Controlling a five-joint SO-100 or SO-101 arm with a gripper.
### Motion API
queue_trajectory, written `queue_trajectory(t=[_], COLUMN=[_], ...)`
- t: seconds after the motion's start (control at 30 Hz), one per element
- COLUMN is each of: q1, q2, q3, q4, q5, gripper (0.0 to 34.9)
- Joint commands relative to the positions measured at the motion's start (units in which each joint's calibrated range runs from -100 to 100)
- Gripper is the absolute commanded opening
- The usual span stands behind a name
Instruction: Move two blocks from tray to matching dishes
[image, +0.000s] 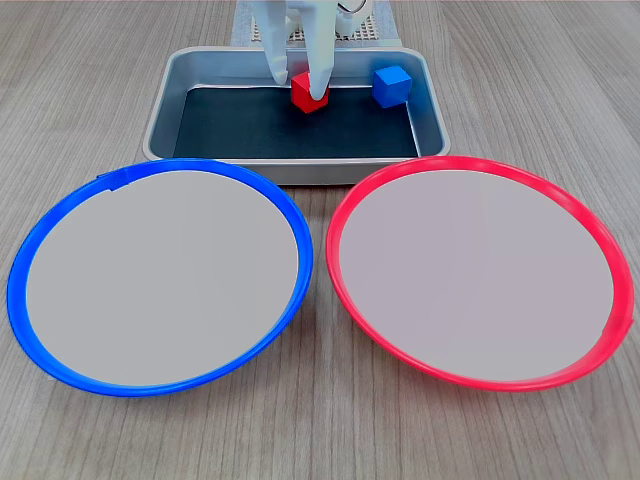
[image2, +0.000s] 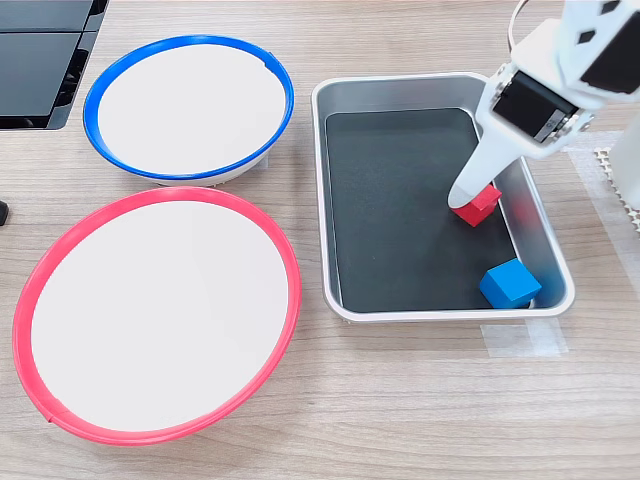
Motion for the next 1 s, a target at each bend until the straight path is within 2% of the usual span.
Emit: queue_trajectory(t=[0.0, 0.03, 0.13, 0.17, 0.27, 0.37, 0.5, 0.73, 0.8, 0.83, 0.93, 0.97], q1=[-1.2, -1.5, -3.2, -4.1, -7.7, -12.0, -16.2, -19.3, -19.7, -19.8, -19.6, -19.4], q2=[0.6, 0.8, 1.0, 1.1, 2.8, 8.0, 19.8, 41.0, 44.8, 45.9, 48.2, 47.8], q3=[0.9, 1.2, 1.2, 0.7, -4.2, -15.8, -31.3, -44.7, -45.8, -45.9, -46.2, -46.0], q4=[-2.3, -2.9, -3.3, -3.2, -2.6, -4.0, -12.2, -27.2, -30.2, -31.4, -33.4, -33.3], q5=[0.5, 0.6, 0.8, 0.4, -2.0, -8.7, -17.5, -22.3, -22.3, -22.1, -21.6, -21.6], gripper=[16.7, 14.9, 2.7, 0.4, 0.3, 0.3, 0.3, 0.3, 2.3, 4.5, 19.0, 19.8])
